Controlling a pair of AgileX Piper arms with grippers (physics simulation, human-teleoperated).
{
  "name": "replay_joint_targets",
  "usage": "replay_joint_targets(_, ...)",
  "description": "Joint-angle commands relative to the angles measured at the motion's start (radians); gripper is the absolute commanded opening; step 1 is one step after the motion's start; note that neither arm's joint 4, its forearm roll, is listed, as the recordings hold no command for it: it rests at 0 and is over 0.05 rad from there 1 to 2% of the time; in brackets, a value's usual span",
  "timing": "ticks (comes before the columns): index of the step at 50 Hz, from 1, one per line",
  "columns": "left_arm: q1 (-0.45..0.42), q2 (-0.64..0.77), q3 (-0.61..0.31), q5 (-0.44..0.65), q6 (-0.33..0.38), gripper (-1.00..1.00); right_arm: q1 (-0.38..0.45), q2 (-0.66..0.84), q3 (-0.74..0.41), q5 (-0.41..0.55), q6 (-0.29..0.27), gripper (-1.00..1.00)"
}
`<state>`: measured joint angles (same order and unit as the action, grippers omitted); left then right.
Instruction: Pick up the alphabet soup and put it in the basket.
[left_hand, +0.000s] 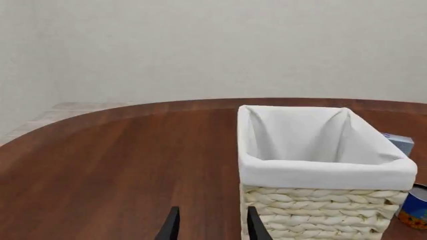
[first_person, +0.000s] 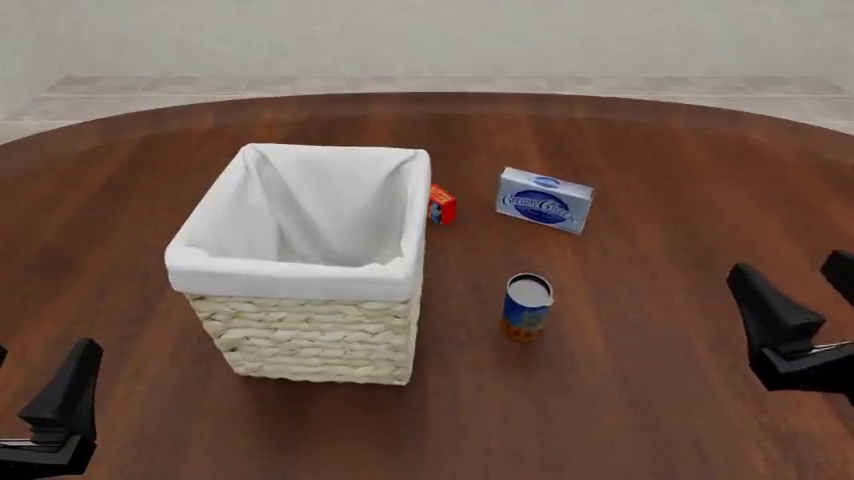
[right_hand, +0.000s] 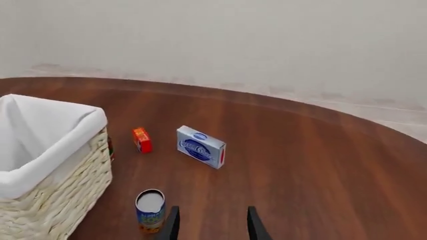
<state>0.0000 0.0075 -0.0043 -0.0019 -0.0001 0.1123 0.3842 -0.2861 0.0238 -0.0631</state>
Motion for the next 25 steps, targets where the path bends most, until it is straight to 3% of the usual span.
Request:
replay_joint_targets(1,0.000,0.000,0.000,0.000,0.000,1.00,0.029,0.148,-0.019,-0.053,0.039,1.00)
replay_joint_targets(15,0.000,0.000,0.000,0.000,0.000,1.00,0.051,0.255,0.000,-0.162,-0.033,1.00)
replay_joint_targets(18,0.000,0.000,0.000,0.000,0.000,1.00,0.053,0.260,0.001,-0.173,-0.077,1.00)
replay_joint_targets(25,0.000,0.000,0.000,0.000,0.000,1.00,0.077,0.287,-0.014,-0.182,-0.075,1.00)
